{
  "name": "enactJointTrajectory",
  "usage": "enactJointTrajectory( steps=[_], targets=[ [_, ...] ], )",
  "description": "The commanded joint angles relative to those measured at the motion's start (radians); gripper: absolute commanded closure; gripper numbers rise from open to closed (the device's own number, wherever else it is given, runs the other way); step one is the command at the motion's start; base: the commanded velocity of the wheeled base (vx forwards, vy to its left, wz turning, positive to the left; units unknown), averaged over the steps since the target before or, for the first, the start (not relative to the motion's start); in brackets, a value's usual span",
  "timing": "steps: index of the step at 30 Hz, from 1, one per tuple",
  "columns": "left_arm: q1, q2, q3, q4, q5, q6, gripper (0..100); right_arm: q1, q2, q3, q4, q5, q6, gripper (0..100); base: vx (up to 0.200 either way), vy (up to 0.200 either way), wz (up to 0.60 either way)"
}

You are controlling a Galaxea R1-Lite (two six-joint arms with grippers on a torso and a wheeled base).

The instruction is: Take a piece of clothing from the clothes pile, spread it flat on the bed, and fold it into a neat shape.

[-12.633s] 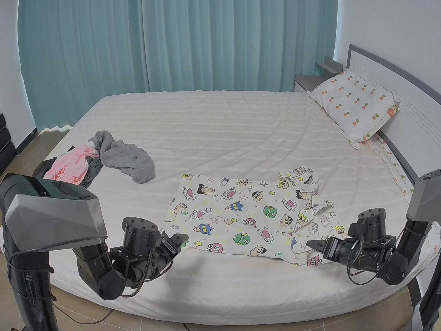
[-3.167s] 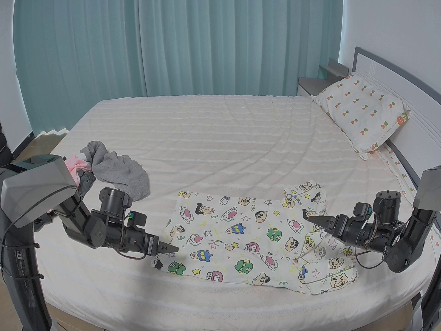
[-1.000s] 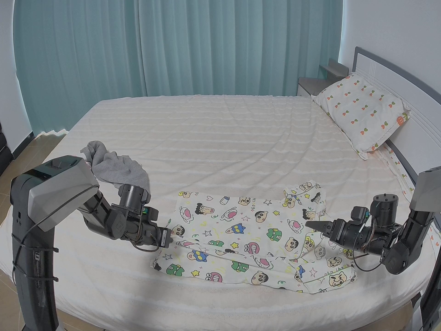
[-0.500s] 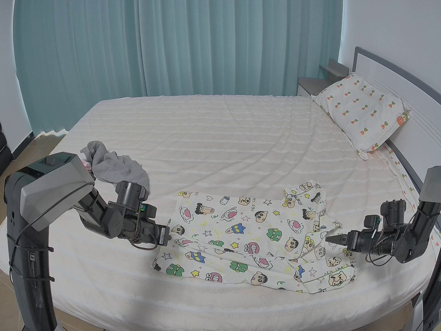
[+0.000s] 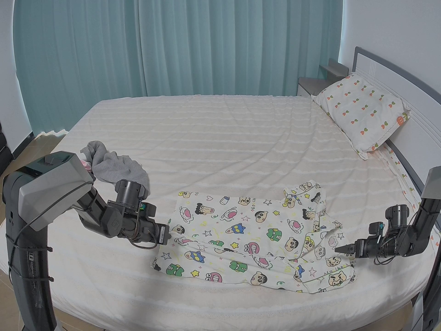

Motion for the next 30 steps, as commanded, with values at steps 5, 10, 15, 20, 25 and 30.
enactJointTrajectory(
  steps=[5,10,15,20,25,30],
  targets=[
    [-0.002,0.001,-0.001,0.000,0.000,-0.013,100,0.010,0.055,0.000,0.003,0.054,-0.018,0,0.000,0.000,0.00],
    [-0.004,0.003,0.000,0.000,0.000,-0.013,100,0.014,0.061,0.000,0.003,0.054,-0.044,0,0.000,0.000,0.00],
    [-0.005,0.004,0.000,-0.002,0.000,-0.013,100,0.037,0.064,0.005,0.001,0.059,-0.073,100,0.000,0.000,0.00],
    [-0.005,0.003,0.002,-0.002,0.000,-0.013,100,0.039,0.064,0.005,0.000,0.064,-0.073,100,0.000,0.000,0.00],
    [-0.005,0.003,0.008,-0.012,0.002,-0.015,100,0.030,0.052,0.020,-0.007,0.117,-0.070,100,0.000,0.000,0.00],
    [-0.005,0.000,0.016,-0.014,0.002,-0.015,100,0.010,0.035,0.026,-0.011,0.156,-0.067,100,0.000,0.000,0.00]
  ],
)
